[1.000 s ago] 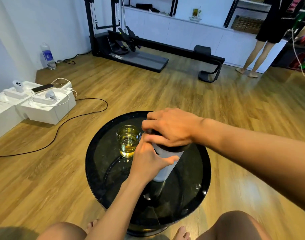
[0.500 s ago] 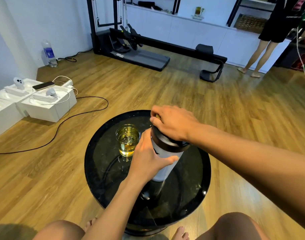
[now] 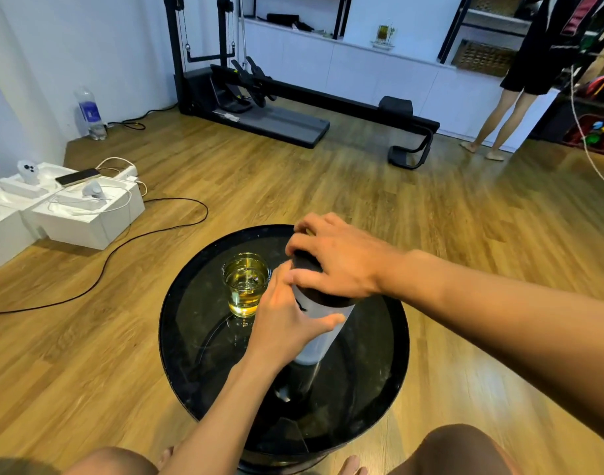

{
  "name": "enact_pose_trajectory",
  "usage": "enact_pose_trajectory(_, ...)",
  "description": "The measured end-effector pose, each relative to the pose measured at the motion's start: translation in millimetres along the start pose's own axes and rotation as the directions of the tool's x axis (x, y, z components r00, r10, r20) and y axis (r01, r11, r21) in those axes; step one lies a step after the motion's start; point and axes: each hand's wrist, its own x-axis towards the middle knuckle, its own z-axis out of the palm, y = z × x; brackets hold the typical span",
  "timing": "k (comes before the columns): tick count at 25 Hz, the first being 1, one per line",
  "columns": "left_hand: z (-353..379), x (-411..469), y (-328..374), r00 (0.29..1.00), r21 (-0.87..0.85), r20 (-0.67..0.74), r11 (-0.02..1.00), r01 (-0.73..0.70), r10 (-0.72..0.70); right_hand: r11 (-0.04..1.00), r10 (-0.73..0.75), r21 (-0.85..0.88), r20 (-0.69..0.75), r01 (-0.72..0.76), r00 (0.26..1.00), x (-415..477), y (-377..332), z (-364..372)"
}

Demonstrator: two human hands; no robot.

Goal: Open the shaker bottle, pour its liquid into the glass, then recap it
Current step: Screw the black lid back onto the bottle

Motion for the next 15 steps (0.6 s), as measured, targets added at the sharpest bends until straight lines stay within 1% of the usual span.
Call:
enact_pose_trajectory(1,1,0,-1,1.0,0.003,0.001,1.0,-0.012,0.012,0.998,-0.036,-0.05,-0.019,0.035,0.999,-5,1,2)
enact_pose_trajectory(2,1,1,-1,1.0,0.007,0.001,1.0,-0.013,0.013,0.997,-0.009,-0.08,-0.037,0.006,0.999,-5,0,7)
enact_pose_trajectory(3,1,1,-2,1.0,0.01,0.0,1.0,-0.005,0.005,0.995,0.063,-0.079,-0.055,-0.068,0.996,-1,-3,9)
enact_pose_trajectory(5,2,1,-3,1.0,0.013,0.0,1.0,0.02,-0.02,0.973,0.23,0.006,-0.015,-0.23,0.973,10,-11,9)
enact_pose_trajectory(6,1,1,-4,1.0,0.013,-0.004,1.0,0.023,-0.023,0.966,0.251,0.057,0.013,-0.252,0.968,12,-11,7)
enact_pose_trajectory(7,1,1,-4,1.0,0.012,-0.008,1.0,0.022,-0.022,0.97,0.222,0.102,0.019,-0.222,0.975,11,-7,4)
enact_pose_trajectory(8,2,0,-3,1.0,0.008,-0.015,1.0,0.015,-0.014,0.982,0.151,0.112,0.0,-0.151,0.988,7,-3,0)
enact_pose_trajectory(9,2,-1,-2,1.0,0.007,-0.025,1.0,0.0,0.001,0.994,0.08,0.075,-0.031,-0.078,0.996,3,0,-1)
enact_pose_trajectory(10,3,-1,-2,0.999,0.013,-0.036,1.0,-0.016,0.017,0.999,0.046,0.018,-0.056,-0.045,0.997,-1,-1,2)
enact_pose_trajectory(11,4,0,-3,0.999,0.023,-0.043,0.999,-0.025,0.026,0.997,0.07,-0.02,-0.077,-0.071,0.995,-1,-4,7)
enact_pose_trajectory(13,4,1,-4,0.999,0.029,-0.031,0.999,-0.012,0.013,0.97,0.242,0.0,-0.092,-0.243,0.966,7,-11,11)
enact_pose_trajectory(14,3,1,-4,1.0,0.022,-0.029,1.0,-0.004,0.005,0.956,0.293,0.02,-0.078,-0.293,0.953,10,-14,11)
enact_pose_trajectory(15,3,0,-4,0.999,0.016,-0.034,1.0,-0.005,0.006,0.965,0.263,0.007,-0.073,-0.263,0.962,11,-14,11)
